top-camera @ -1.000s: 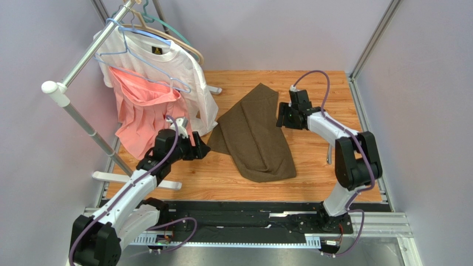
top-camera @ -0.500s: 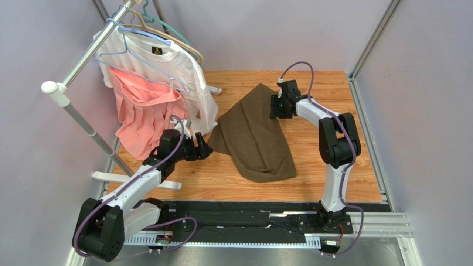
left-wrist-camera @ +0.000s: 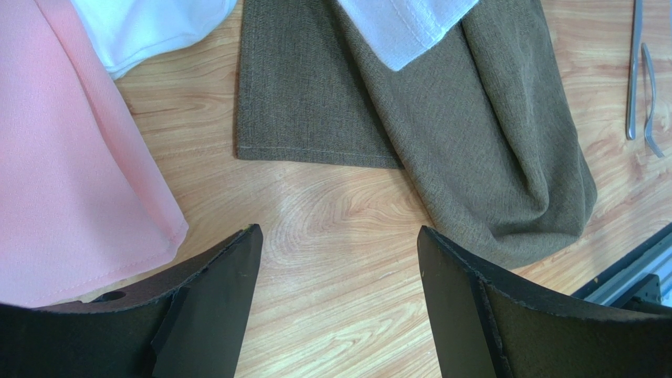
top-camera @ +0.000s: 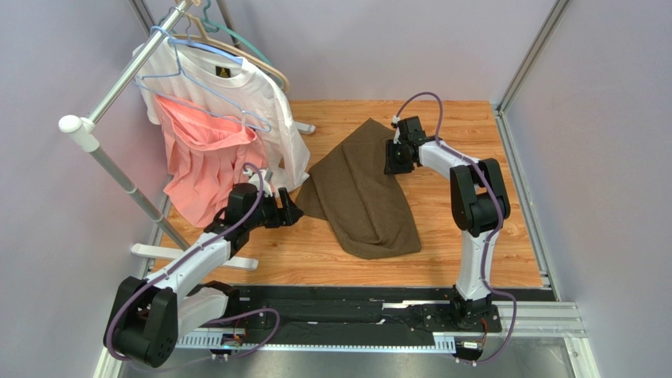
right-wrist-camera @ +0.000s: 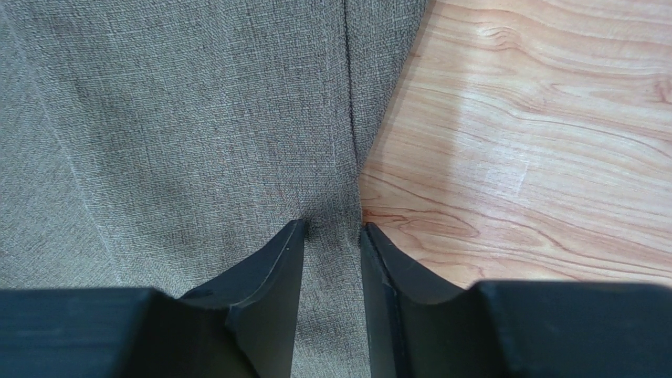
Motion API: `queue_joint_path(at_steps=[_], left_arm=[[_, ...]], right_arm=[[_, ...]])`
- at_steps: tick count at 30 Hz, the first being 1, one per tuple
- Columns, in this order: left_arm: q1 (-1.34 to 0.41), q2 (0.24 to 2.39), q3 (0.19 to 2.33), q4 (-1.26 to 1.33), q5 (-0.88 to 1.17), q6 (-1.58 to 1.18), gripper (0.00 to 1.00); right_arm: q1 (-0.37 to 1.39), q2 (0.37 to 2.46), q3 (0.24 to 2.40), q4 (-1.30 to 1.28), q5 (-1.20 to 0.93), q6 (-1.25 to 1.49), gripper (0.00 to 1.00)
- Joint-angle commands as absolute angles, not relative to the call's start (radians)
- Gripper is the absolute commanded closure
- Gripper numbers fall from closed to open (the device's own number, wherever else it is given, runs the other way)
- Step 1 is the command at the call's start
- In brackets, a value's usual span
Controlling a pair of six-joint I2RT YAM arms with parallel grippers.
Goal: Fold the napkin, place the utensils inside, and roll it up
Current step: Flatten the napkin out
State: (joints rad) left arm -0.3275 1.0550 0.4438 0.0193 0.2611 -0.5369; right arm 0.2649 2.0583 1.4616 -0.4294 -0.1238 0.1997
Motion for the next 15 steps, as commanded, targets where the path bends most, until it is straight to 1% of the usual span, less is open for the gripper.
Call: queue_joint_path(at_steps=[1, 3, 5, 8, 9, 10, 15], left_arm=[[-0.330, 1.054, 0.451, 0.057, 0.270, -0.532, 0.18], [-0.330, 1.051, 0.451, 0.055, 0.267, -0.529, 0.19], [-0.330, 1.046, 0.453, 0.051, 0.267, -0.528, 0.18], [-0.330, 1.040, 0.451, 0.045, 0.264, -0.528, 0.18], [-0.330, 1.039, 0.451, 0.044, 0.262, -0.528, 0.18], [-0.330, 1.039, 0.451, 0.041, 0.264, -0.528, 0.18], [-0.330, 1.043, 0.456, 0.025, 0.261, -0.520, 0.18]], right_arm=[[0.253, 2.069, 1.482, -0.433, -0.140, 0.184, 0.66], [0.250, 2.071, 1.479, -0.436, -0.137, 0.181, 0.70], [0.244, 2.071, 1.479, -0.437, -0.132, 0.179, 0.71], [0.235, 2.069, 1.473, -0.439, -0.124, 0.173, 0.82], [0.233, 2.072, 1.473, -0.442, -0.132, 0.172, 0.97], [0.229, 2.071, 1.476, -0.445, -0.141, 0.172, 1.00], [0.226, 2.042, 1.465, -0.465, -0.112, 0.163, 1.00]])
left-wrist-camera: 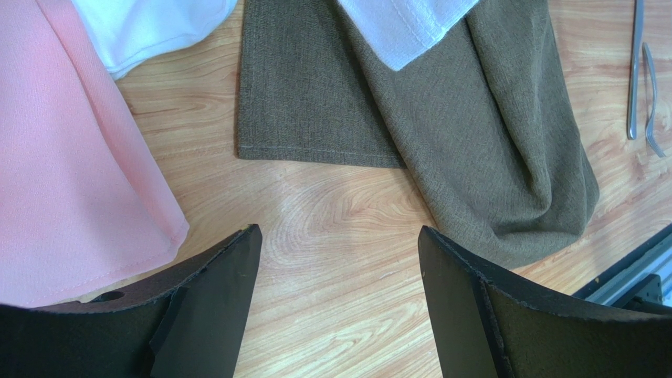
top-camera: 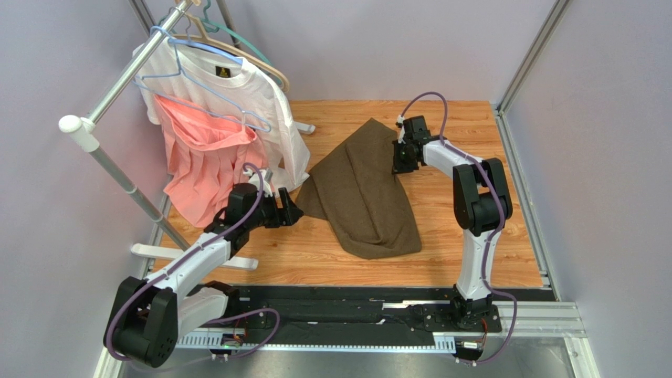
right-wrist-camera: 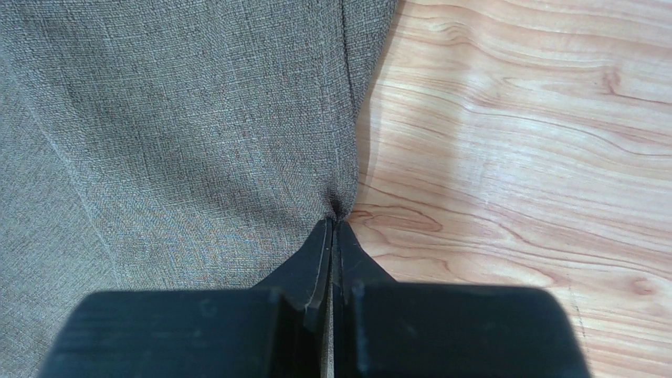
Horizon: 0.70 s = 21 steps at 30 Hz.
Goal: Fold the napkin, place the utensils inside, and roll it up
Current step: Flatten the napkin out
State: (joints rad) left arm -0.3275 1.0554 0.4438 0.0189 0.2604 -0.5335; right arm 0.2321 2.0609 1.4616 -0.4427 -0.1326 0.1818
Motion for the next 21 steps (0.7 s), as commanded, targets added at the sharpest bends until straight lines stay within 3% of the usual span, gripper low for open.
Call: queue_joint_path(at_steps=[1, 21], left_arm=[[-0.330, 1.043, 0.457, 0.023, 0.252, -0.522, 0.18], [-0.413, 1.157, 0.581, -0.006, 0.189, -0.486, 0.23]], right_arm=[[0.224, 2.020, 1.460, -0.465, -0.112, 0.164, 1.00], [0.167, 1.784, 1.338, -0.558, -0.002, 0.235, 1.00]])
